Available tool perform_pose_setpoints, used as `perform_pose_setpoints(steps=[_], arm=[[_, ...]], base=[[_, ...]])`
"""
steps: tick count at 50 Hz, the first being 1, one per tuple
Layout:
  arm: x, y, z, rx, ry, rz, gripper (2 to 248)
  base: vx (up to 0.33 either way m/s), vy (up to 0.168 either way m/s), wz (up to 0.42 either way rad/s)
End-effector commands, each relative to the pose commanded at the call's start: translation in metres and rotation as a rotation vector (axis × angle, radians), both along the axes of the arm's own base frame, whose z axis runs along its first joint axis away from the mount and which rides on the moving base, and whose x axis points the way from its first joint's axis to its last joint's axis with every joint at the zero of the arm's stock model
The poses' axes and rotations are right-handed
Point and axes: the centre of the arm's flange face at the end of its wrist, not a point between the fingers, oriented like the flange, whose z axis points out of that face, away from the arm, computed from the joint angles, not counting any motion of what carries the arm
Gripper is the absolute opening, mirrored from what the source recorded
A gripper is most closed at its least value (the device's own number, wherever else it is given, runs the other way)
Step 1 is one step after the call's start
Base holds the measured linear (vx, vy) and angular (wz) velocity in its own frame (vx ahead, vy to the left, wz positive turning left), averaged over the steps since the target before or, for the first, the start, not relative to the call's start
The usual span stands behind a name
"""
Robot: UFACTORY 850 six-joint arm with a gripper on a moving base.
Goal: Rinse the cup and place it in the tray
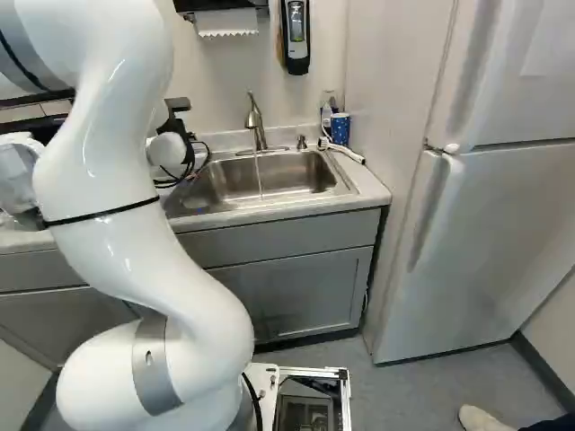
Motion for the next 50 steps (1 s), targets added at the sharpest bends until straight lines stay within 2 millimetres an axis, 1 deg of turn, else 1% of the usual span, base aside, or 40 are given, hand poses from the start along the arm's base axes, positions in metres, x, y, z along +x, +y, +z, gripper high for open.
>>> perform_pose_setpoints(steps=[17, 34, 35, 39, 40, 44, 45, 50], arm=[[0.004, 0.002, -0.019, -0.011, 0.023, 0.000, 124], [0.004, 0.002, -0.019, -0.011, 0.023, 0.000, 124], [0.004, 0.002, -0.019, -0.011, 0.023, 0.000, 133], [0.004, 0.002, -0.019, -0.011, 0.023, 0.000, 133], [0.004, 0.002, -0.019, -0.011, 0.023, 0.000, 166], [0.004, 0.002, -0.019, -0.011, 0.023, 0.000, 166], [0.004, 0.002, -0.019, -0.011, 0.023, 0.000, 201], [0.004, 0.002, -0.018, -0.010, 0.021, 0.000, 201]], base=[[0.000, 0.000, 0.000], [0.000, 0.000, 0.000], [0.000, 0.000, 0.000], [0.000, 0.000, 0.000], [0.000, 0.000, 0.000], [0.000, 0.000, 0.000], [0.000, 0.000, 0.000], [0.000, 0.000, 0.000]])
